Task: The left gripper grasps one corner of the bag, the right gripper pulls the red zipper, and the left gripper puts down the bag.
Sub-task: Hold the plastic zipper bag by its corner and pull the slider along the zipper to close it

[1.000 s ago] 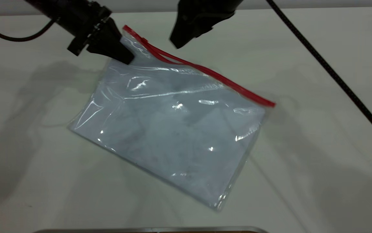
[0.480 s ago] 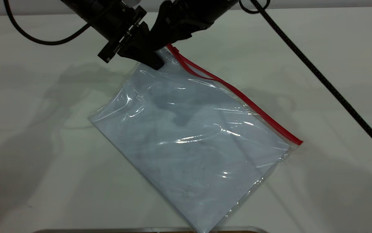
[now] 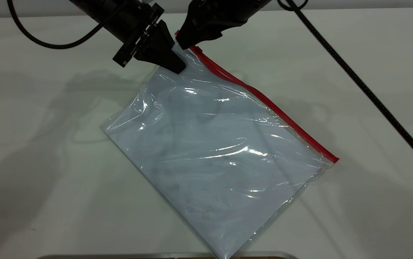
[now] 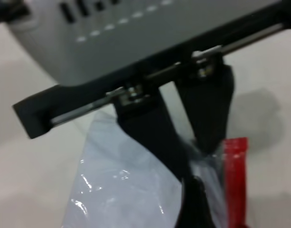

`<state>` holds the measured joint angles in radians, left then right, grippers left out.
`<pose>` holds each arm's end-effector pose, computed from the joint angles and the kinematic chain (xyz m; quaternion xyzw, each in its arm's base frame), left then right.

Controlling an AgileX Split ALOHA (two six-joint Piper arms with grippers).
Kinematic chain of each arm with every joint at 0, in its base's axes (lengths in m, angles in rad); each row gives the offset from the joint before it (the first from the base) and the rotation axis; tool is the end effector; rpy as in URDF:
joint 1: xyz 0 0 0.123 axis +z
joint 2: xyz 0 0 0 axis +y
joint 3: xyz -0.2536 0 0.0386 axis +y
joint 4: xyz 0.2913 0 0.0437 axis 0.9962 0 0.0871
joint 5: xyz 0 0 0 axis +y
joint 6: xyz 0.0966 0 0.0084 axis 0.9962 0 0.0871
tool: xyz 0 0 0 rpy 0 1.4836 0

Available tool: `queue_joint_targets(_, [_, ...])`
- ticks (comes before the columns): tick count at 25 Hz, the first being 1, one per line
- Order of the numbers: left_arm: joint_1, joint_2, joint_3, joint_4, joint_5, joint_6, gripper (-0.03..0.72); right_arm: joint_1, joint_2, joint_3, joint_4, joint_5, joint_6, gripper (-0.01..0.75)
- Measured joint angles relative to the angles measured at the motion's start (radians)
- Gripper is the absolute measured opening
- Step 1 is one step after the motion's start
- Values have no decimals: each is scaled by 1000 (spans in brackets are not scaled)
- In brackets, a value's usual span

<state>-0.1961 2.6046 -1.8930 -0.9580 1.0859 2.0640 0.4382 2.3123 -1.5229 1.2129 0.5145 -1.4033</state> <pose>0.4714 -0.1652 -0.0040 0.6971 0.5972 -0.2827 0.2782 0.4243 0.2482 0.0406 -0.3782 0.8390 0.2548 0.2969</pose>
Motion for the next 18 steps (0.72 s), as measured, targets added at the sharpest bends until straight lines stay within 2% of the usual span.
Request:
queue_joint_targets(8, [0,0,0,-32,0,-2,53,-6,0,0,0,50,23,575])
queue_joint_targets(15, [0,0,0,-66,-1,-7,53,-8,14,0,-25,62,23,484])
queue_joint_targets(18, [0,0,0,-66,-1,-16,53,-8,14,0,-33,63,23,423])
